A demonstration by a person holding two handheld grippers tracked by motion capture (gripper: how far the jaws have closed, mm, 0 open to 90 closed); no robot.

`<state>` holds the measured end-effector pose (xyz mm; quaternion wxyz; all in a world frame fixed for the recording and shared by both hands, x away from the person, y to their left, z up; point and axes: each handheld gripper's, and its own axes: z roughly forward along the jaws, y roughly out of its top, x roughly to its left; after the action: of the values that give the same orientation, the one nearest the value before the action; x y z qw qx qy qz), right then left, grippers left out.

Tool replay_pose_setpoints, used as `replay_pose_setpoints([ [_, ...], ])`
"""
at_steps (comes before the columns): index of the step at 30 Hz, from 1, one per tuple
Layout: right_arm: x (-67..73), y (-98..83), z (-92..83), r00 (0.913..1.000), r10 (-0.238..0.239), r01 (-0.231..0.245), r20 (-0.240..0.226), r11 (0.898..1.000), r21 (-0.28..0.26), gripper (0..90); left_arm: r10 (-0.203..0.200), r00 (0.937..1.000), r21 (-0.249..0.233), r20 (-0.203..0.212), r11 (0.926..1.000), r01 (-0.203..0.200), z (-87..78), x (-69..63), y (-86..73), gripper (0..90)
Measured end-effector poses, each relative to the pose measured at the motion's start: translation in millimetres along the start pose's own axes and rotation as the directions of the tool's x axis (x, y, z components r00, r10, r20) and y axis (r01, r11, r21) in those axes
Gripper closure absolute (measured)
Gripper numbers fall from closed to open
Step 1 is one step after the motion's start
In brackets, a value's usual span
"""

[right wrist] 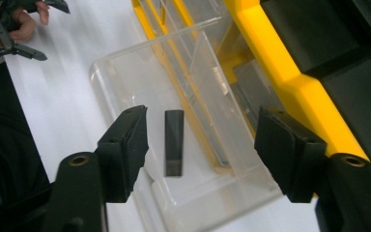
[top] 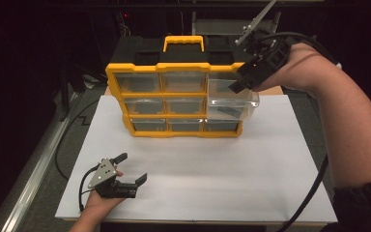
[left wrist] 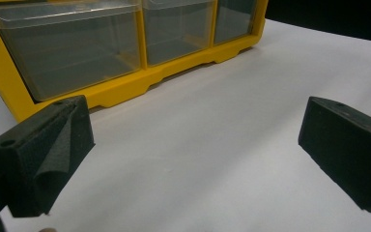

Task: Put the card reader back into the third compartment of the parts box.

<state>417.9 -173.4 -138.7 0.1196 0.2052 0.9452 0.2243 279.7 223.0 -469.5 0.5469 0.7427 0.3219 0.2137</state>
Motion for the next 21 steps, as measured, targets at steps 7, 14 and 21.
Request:
replay_pose_setpoints([
  [7, 6.1, -17.2, -10.3, 0.9999, 0.005, -0.005, 0.016, 1.0, 0.017, 34.8, 0.005, 1.0, 0.002, 0.002, 1.0, -0.005, -0.1, -0.4, 0.3, 0.3],
  [14, 11.1, -35.9, -15.6, 0.9997, 0.014, -0.014, 0.023, 1.0, 0.025, 34.7, 0.002, 1.0, 0.004, 0.002, 1.0, -0.002, 1.0, -1.0, 0.7, 0.3],
  [21, 14.5, -56.1, -20.1, 0.9991, 0.026, -0.027, 0.034, 0.999, 0.044, 34.5, 0.002, 1.0, 0.007, 0.0, 1.0, -0.002, 0.6, -0.3, 0.5, 0.3],
])
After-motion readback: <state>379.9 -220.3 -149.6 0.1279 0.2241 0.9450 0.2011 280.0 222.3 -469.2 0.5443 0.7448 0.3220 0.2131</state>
